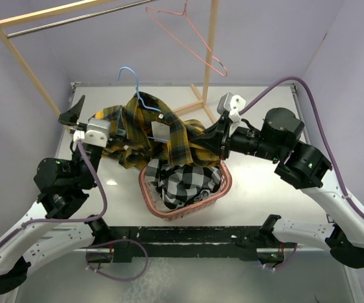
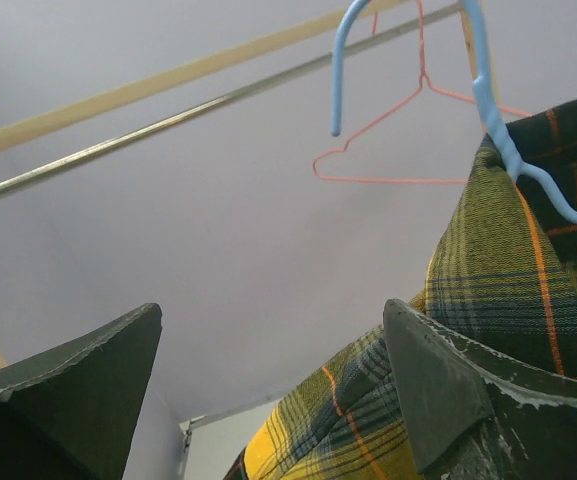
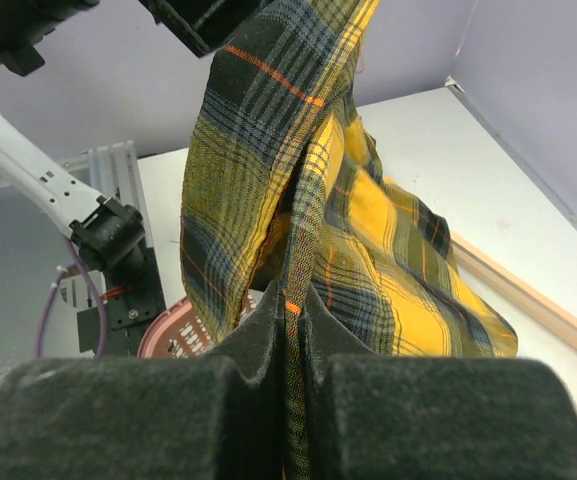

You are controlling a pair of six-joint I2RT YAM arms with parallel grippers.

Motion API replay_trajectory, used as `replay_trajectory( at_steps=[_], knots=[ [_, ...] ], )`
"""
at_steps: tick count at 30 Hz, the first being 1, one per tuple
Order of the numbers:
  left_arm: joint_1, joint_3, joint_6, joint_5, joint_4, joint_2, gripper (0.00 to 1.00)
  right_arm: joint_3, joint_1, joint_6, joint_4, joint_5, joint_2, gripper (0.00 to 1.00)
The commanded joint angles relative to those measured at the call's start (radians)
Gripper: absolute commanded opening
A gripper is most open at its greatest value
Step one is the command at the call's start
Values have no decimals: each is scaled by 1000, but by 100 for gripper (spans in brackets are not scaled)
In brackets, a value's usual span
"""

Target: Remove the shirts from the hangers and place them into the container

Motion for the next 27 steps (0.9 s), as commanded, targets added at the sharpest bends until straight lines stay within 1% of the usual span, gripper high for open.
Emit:
replay_trajectory(
  at_steps=[1, 5, 11, 16, 23, 24, 25, 26, 27],
  knots=[
    [6, -29, -59, -4, -44, -38, 94, 13, 6, 24, 112, -43, -14, 0],
    [6, -37, -121, 31, -121, -80, 92, 15, 6, 25, 114, -44, -8, 0],
    [6, -36, -163, 88, -222, -85, 88, 12, 6, 29, 121, -58, -1, 0],
    [6, -42, -146, 99, -219, -72, 88, 22, 6, 31, 112, -85, 2, 0],
    [6, -26, -114, 106, -187, -2, 87, 34, 6, 33, 79, -137, 0, 0],
    [6, -25, -110, 103, -176, 10, 83, 35, 6, 31, 69, -137, 0, 0],
    [6, -24, -107, 101, -169, 21, 75, 35, 6, 25, 58, -137, 0, 0],
    [6, -23, -103, 101, -167, 34, 64, 33, 7, 19, 51, -136, 0, 0],
    [6, -24, -101, 99, -164, 45, 50, 29, 6, 14, 48, -136, -2, 0]
  ],
)
